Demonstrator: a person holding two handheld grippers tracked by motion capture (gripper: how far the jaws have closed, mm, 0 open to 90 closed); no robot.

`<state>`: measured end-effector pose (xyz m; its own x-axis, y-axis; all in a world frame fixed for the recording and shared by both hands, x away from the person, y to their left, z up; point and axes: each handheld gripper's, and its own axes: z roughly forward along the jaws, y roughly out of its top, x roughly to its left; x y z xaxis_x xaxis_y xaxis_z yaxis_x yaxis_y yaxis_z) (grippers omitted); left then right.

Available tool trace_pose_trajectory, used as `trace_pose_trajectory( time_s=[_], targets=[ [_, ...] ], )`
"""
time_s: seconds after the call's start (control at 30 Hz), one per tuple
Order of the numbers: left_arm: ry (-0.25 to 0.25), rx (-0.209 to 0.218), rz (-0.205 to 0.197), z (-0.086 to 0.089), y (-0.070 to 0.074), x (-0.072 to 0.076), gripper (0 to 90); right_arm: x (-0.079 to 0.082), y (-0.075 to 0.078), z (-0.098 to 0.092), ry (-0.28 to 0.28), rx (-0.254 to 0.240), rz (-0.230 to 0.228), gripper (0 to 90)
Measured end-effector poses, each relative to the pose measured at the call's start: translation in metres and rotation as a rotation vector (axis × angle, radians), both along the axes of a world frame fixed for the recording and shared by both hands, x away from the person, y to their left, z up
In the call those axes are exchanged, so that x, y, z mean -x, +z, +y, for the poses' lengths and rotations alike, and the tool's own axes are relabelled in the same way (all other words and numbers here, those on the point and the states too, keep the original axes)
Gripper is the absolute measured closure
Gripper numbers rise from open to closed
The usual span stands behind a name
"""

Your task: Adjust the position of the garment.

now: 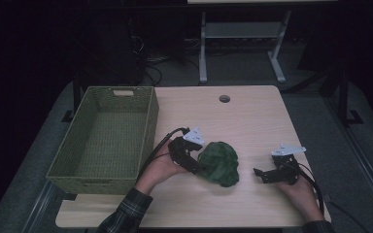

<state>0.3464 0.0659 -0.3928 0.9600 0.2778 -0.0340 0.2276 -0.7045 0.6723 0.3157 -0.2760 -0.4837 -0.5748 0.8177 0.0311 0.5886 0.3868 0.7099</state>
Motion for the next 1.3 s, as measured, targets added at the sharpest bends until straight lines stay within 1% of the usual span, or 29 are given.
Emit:
trace_pose_trajectory(
  time_s=[0.1, 0.13, 0.17, 0.23, 0.27, 0.3, 0.37, 0.4, 0.47, 0.5, 0.57, 0.63, 0.67, 0.7, 0.77, 0.8, 0.93, 1.0, 1.03, 1.1, 1.13, 1.17, 1.23, 1.27, 1.3],
  targets=[
    [-0.003, -0.009, 0.004, -0.005, -0.002, 0.0, 22.3, 0.0, 0.0, 0.0, 0.0, 0.0, 0.0, 3.4],
    [-0.005, -0.018, 0.005, -0.007, -0.004, 0.0, 21.5, 0.0, 0.0, 0.0, 0.0, 0.0, 0.0, 3.4],
    [-0.015, -0.041, 0.008, -0.011, -0.006, -0.002, 21.0, 0.0, 0.0, 0.0, 0.0, 0.0, 0.0, 3.4],
    [-0.009, -0.046, 0.011, -0.013, -0.008, -0.002, 19.6, 0.0, 0.0, 0.0, 0.0, 0.0, 0.0, 3.4],
    [-0.009, -0.059, 0.012, -0.016, -0.01, -0.003, 19.6, 0.0, 0.0, 0.0, 0.0, 0.0, 0.0, 3.4],
    [-0.013, -0.083, 0.019, -0.02, -0.013, -0.004, 18.4, 0.0, 0.0, 0.0, 0.0, 0.0, 0.0, 3.4],
    [-0.015, -0.103, 0.03, -0.023, -0.018, -0.006, 17.9, 0.0, 0.0, 0.0, 0.0, 0.0, 0.0, 3.4],
    [-0.022, -0.123, 0.029, -0.025, -0.02, -0.007, 17.1, 0.0, 0.0, 0.0, 0.0, 0.0, 0.0, 3.4],
    [-0.026, -0.149, 0.038, -0.028, -0.025, -0.009, 16.6, 0.0, 0.0, 0.0, 0.0, 0.0, 0.0, 3.4],
    [-0.026, -0.149, 0.038, -0.028, -0.025, -0.009, 16.3, 0.0, 0.0, 0.0, 0.0, 0.0, 0.0, 3.4],
    [-0.022, -0.163, 0.053, -0.031, -0.033, -0.01, 16.1, 0.0, 0.0, 0.0, 0.0, 0.0, 0.0, 3.4],
    [-0.023, -0.169, 0.055, -0.032, -0.035, -0.01, 16.1, 0.0, 0.0, 0.0, 0.0, 0.0, 0.0, 3.4],
    [-0.022, -0.179, 0.057, -0.033, -0.038, -0.011, 16.1, 0.0, 0.0, 0.0, 0.0, 0.0, 0.0, 3.4],
    [-0.018, -0.177, 0.062, -0.033, -0.04, -0.011, 16.1, 0.0, 0.0, 0.0, 0.0, 0.0, 0.0, 3.4],
    [-0.019, -0.186, 0.061, -0.035, -0.043, -0.011, 16.1, 0.0, 0.0, 0.0, 0.0, 0.0, 0.0, 3.4],
    [-0.029, -0.199, 0.061, -0.035, -0.044, -0.012, 16.2, 0.0, 0.0, 0.0, 0.0, 0.0, 0.0, 3.4],
    [-0.029, -0.224, 0.057, -0.039, -0.052, -0.012, 16.6, 0.0, 0.0, 0.0, 0.0, 0.0, 0.001, 3.4],
    [-0.024, -0.235, 0.052, -0.04, -0.054, -0.011, 17.1, 0.0, 0.0, 0.0, 0.001, 0.0, 0.0, 3.4],
    [-0.024, -0.247, 0.052, -0.041, -0.055, -0.011, 17.2, 0.0, 0.0, 0.0, -0.003, -0.001, 0.004, 3.4],
    [-0.017, -0.248, 0.051, -0.042, -0.057, -0.01, 17.3, 0.0, 0.0, 0.0, -0.002, -0.001, 0.004, 3.4],
    [-0.011, -0.261, 0.054, -0.043, -0.059, -0.011, 17.4, 0.0, 0.0, 0.0, -0.002, -0.001, 0.004, 3.5],
    [-0.008, -0.261, 0.057, -0.043, -0.059, -0.011, 17.5, 0.0, 0.0, 0.0, -0.003, -0.001, 0.004, 3.4],
    [0.0, -0.262, 0.061, -0.043, -0.059, -0.011, 18.2, 0.0, 0.0, 0.0, -0.002, -0.001, 0.004, 3.5],
    [0.005, -0.269, 0.066, -0.043, -0.058, -0.01, 23.0, 0.0, 0.0, 0.0, -0.003, -0.001, 0.004, 3.4],
    [0.003, -0.273, 0.071, -0.043, -0.057, -0.01, 25.3, 0.0, 0.0, 0.0, -0.002, -0.001, 0.004, 3.5]
  ],
)
